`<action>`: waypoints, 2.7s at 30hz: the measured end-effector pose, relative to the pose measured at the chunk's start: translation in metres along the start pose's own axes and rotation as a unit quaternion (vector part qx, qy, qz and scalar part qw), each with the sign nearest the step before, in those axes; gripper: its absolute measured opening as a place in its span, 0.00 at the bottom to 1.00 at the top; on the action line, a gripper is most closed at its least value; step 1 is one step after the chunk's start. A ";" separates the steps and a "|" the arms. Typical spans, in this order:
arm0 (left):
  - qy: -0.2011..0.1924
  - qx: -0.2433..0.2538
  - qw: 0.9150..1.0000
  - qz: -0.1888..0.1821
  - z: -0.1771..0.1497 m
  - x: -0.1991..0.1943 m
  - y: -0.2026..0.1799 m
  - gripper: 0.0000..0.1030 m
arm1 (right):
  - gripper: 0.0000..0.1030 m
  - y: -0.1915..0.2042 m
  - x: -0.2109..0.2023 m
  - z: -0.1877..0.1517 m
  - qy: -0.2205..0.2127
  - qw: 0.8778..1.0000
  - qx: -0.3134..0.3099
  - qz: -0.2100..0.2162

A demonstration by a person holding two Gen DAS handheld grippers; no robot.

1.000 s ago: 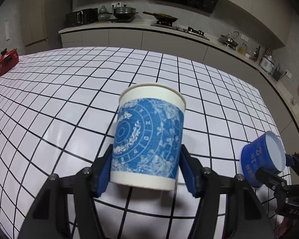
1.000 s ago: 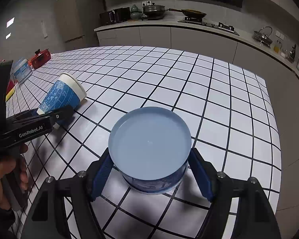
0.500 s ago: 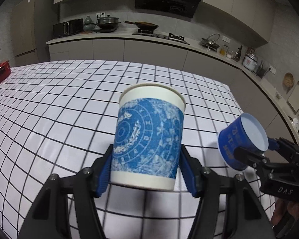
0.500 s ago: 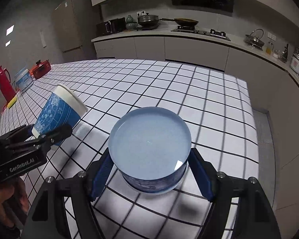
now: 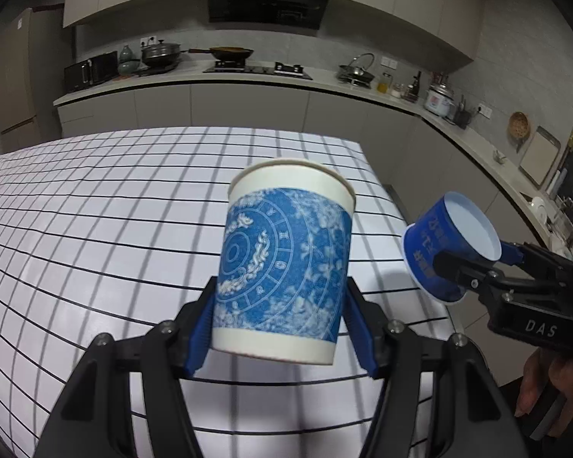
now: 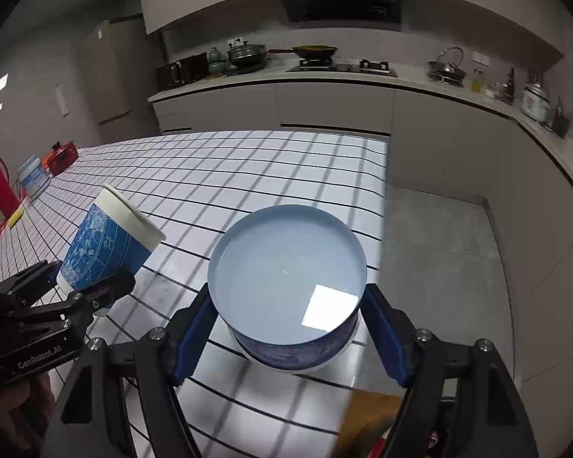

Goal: Collect trash
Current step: 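Lift the blue cup and blue tub and carry them over the bin, then lower the blue cup and blue tub into the bin and open both tools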

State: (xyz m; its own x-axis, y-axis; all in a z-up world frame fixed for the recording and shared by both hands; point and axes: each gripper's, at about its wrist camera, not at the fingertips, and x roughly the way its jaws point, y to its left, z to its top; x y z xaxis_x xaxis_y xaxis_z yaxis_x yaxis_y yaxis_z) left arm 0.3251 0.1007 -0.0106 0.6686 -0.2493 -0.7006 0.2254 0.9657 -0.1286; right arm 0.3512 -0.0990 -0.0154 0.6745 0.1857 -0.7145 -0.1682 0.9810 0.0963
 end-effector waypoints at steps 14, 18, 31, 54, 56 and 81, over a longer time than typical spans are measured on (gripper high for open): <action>0.011 0.042 0.998 -0.035 -0.018 -0.004 -0.100 0.60 | 0.75 -0.103 -0.066 -0.040 -0.009 0.999 0.034 -0.032; 0.011 0.054 0.998 -0.042 -0.023 -0.007 -0.126 0.60 | 0.75 -0.124 -0.082 -0.053 -0.010 0.998 0.039 -0.040; 0.027 0.067 0.996 -0.061 -0.054 -0.006 -0.188 0.60 | 0.75 -0.183 -0.118 -0.096 0.002 0.997 0.046 -0.055; 0.064 0.056 0.996 -0.036 -0.127 0.000 -0.254 0.60 | 0.75 -0.233 -0.128 -0.167 0.041 0.998 0.042 -0.033; 0.066 0.056 0.996 -0.034 -0.132 -0.001 -0.257 0.60 | 0.75 -0.233 -0.128 -0.173 0.043 0.998 0.041 -0.032; 0.120 0.035 0.992 -0.032 -0.193 0.027 -0.266 0.60 | 0.75 -0.233 -0.097 -0.237 0.107 0.994 0.020 -0.024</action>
State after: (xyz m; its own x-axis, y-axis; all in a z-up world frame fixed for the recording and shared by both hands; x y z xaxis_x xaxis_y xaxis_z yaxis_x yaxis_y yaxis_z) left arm 0.1463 -0.1492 -0.1305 0.4647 -0.2774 -0.8409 0.3162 0.9390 -0.1350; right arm 0.1547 -0.3592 -0.1324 0.5111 0.1275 -0.8500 -0.1083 0.9906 0.0835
